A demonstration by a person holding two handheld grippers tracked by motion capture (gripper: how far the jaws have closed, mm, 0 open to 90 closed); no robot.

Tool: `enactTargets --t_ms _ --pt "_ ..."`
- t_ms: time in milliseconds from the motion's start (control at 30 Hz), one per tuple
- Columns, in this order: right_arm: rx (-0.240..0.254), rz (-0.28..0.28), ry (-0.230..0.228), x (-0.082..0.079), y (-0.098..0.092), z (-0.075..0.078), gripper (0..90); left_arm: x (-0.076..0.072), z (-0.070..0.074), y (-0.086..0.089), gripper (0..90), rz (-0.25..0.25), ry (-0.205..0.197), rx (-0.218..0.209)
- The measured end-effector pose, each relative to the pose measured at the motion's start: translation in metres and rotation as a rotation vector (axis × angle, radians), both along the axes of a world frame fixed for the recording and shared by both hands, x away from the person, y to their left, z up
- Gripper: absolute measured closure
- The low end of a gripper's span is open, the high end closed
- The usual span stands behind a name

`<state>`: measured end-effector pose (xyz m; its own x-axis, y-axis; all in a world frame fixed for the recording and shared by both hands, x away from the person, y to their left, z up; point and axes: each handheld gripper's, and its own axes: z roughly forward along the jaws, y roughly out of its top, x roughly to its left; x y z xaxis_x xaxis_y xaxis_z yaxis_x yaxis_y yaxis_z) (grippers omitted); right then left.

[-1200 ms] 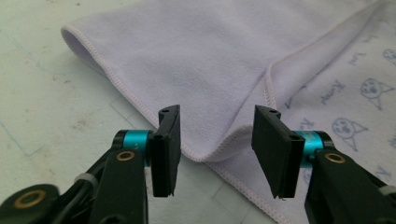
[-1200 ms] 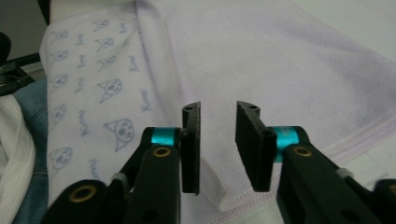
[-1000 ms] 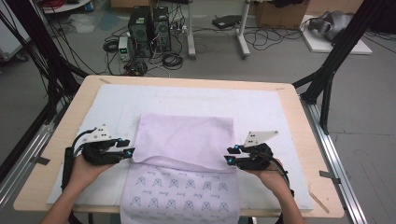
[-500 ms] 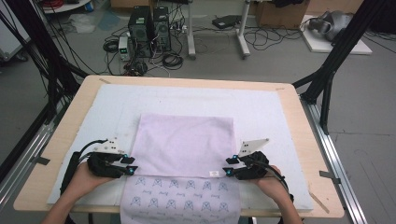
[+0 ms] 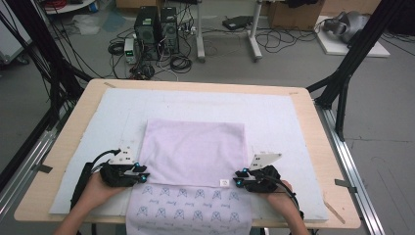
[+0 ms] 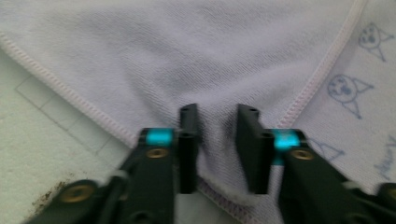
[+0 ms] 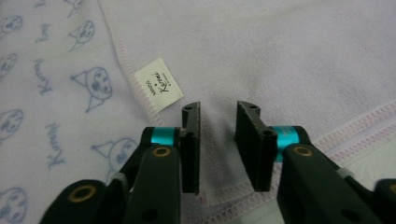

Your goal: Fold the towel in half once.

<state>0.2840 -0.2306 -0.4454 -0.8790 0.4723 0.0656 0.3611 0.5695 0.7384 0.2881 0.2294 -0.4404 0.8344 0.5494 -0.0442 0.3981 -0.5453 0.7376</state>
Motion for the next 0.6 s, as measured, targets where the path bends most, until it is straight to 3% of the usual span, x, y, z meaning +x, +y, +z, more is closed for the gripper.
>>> enactTargets --t_ms 67,133,233,467,600 --pt "0.0 -0.001 0.0 0.0 0.001 0.001 82.1 0.0 -0.003 0.003 85.3 0.017 0.013 -0.04" --pt "-0.007 0.0 -0.012 0.0 0.002 0.002 86.1 -0.001 -0.001 0.002 86.5 0.021 -0.007 -0.033" --pt "0.008 -0.006 -0.023 0.001 0.001 0.008 86.7 -0.004 0.004 0.003 87.2 0.03 -0.033 -0.04" --pt "0.071 -0.017 -0.072 0.0 -0.008 0.037 86.9 -0.007 0.031 0.016 86.9 0.071 -0.062 -0.151" --pt "0.109 0.007 -0.093 -0.01 -0.01 0.053 86.9 -0.021 0.04 0.02 87.0 0.061 -0.082 -0.157"
